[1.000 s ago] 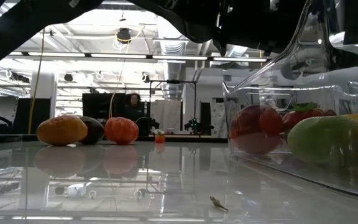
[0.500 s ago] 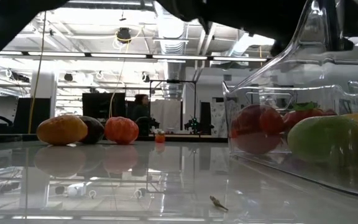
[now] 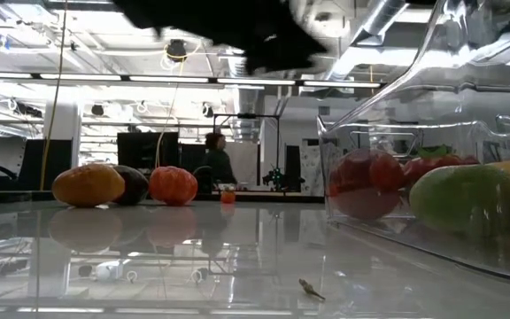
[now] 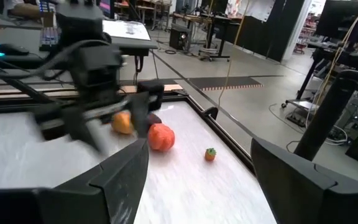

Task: Sort produce into baskets
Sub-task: Put the potato into the right transparent bin

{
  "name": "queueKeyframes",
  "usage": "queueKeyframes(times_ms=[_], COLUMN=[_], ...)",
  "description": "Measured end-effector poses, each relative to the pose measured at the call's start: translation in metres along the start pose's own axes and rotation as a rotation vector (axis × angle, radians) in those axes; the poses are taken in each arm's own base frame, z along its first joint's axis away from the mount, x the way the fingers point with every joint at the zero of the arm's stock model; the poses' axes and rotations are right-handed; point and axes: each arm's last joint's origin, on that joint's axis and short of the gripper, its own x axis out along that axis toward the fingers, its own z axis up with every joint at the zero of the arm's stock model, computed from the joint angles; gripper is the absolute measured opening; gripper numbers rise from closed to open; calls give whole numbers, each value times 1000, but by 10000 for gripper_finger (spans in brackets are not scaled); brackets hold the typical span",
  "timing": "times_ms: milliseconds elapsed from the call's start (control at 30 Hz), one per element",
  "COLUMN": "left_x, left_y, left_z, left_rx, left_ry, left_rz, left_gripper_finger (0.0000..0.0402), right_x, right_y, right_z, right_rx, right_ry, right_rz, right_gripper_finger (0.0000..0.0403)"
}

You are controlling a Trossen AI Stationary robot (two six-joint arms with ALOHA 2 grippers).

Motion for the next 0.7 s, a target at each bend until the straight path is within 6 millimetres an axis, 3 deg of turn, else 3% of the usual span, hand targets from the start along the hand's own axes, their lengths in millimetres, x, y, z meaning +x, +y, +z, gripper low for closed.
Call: queueKeyframes(times_ms=[167,300,700], left_x=[-53,-83,-129], left_y=[26,41,51], left_z=[-25,-42,-83], left_rx=[-33,-101,-221], left_ry=[90,201,551], left_rz=[198,256,346], left_gripper_finger=[241,241,241], right_x=[0,0,1], right_y=[0,0,1], right_z=[1,1,0], right_rx=[10,13,8], right_ry=[-6,-7,0], right_rz=[0,0,0], right_gripper_finger=[311,311,311])
